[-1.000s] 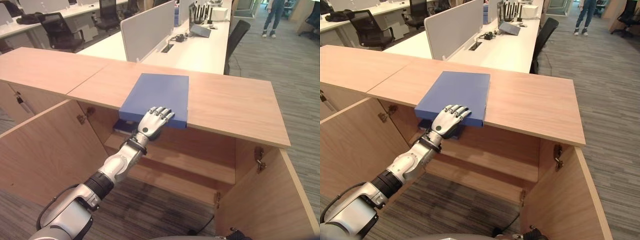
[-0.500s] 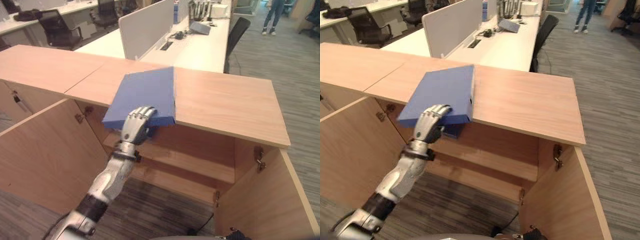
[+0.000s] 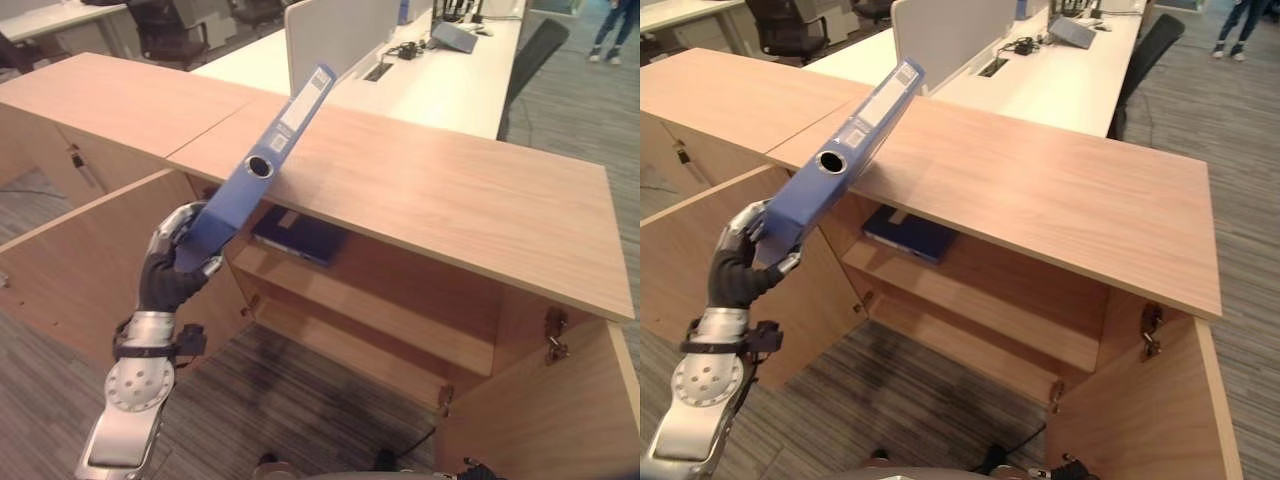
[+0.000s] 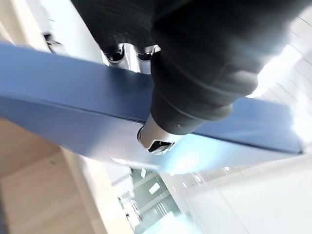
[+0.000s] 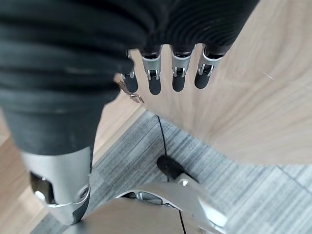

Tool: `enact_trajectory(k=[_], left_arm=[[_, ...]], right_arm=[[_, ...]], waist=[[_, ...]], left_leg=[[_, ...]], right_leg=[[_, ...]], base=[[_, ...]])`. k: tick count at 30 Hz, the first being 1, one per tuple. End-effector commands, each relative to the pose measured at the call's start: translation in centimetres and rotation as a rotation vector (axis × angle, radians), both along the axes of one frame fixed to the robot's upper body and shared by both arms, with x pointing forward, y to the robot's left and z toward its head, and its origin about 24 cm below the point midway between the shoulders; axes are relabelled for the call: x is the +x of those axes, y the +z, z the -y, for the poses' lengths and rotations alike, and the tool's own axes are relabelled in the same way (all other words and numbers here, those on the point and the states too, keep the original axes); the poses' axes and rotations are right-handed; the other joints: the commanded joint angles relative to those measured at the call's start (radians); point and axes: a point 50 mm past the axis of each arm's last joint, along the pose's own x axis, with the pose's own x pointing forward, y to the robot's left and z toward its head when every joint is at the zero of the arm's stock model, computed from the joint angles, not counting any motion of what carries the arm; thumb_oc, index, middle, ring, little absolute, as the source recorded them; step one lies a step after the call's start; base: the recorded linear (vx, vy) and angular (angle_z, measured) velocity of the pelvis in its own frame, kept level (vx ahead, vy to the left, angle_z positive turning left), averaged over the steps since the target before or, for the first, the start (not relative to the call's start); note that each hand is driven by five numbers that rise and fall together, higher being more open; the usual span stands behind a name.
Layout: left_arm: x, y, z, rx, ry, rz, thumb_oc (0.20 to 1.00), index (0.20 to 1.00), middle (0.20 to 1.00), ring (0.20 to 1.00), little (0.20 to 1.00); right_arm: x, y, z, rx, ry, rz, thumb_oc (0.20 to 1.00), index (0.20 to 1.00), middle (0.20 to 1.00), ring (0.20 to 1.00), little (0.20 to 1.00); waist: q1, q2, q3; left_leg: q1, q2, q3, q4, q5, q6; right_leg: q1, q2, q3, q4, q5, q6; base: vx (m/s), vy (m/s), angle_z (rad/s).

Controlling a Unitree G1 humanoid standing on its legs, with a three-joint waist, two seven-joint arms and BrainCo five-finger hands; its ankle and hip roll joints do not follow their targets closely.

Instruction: Put the empty folder in the office cabinet

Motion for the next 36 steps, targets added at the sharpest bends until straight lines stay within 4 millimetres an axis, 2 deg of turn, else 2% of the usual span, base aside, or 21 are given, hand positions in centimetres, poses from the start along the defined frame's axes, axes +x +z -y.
enact_trajectory(k=[1, 8, 15, 21, 36], left_arm=[[-0.9, -2.0, 0.2, -0.061, -0.046, -0.148, 0.200, 0.200, 0.200, 0.200, 0.200], [-0.5, 0.5, 0.9, -0.124, -0.120, -0.031, 0.200, 0.200, 0.200, 0.200, 0.200], [-0.2, 1.7, 1.7, -0.284, -0.229, 0.021, 0.200, 0.200, 0.200, 0.200, 0.200], [0.0, 1.6, 2.0, -0.464, -0.282, 0.037, 0.200, 0.200, 0.200, 0.200, 0.200], [0.5, 0.4, 3.3, -0.655, -0.396, -0.032, 0.200, 0.200, 0.200, 0.200, 0.200]], right_arm=[[1.1, -0.3, -1.5, 0.053, -0.004, -0.001, 1.000, 1.000, 1.000, 1.000, 1.000], [1.2, -0.4, -2.2, 0.074, 0.018, -0.003, 1.000, 1.000, 1.000, 1.000, 1.000], [0.9, -0.6, -2.5, 0.082, 0.052, -0.020, 1.000, 1.000, 1.000, 1.000, 1.000], [0.6, -0.7, -2.9, 0.094, 0.069, -0.035, 1.000, 1.000, 1.000, 1.000, 1.000], [0.5, -0.8, -3.4, 0.108, 0.083, -0.044, 1.000, 1.000, 1.000, 1.000, 1.000]], waist=[[0.003, -0.080, 0.017], [0.011, -0.079, 0.018], [0.008, -0.076, 0.019], [0.009, -0.072, 0.019], [0.006, -0.069, 0.017]], left_leg=[[-0.039, -0.032, -0.017, 0.066, 0.036, -0.060], [-0.028, -0.034, -0.023, 0.049, 0.044, -0.059], [-0.024, -0.031, -0.022, 0.047, 0.048, -0.058], [-0.021, -0.034, -0.025, 0.048, 0.049, -0.057], [-0.017, -0.036, -0.025, 0.051, 0.050, -0.054]], right_leg=[[0.075, 0.033, -0.032, 0.006, -0.106, -0.018], [0.081, 0.035, -0.039, 0.006, -0.110, -0.019], [0.084, 0.037, -0.038, 0.006, -0.112, -0.020], [0.089, 0.039, -0.038, 0.006, -0.115, -0.023], [0.096, 0.042, -0.031, 0.006, -0.119, -0.025]], base=[[0.02, -0.003, 0.23], [0.01, 0.003, 0.07], [0.00, 0.001, 0.02], [0.00, 0.000, 0.00], [0.00, 0.000, 0.00]])
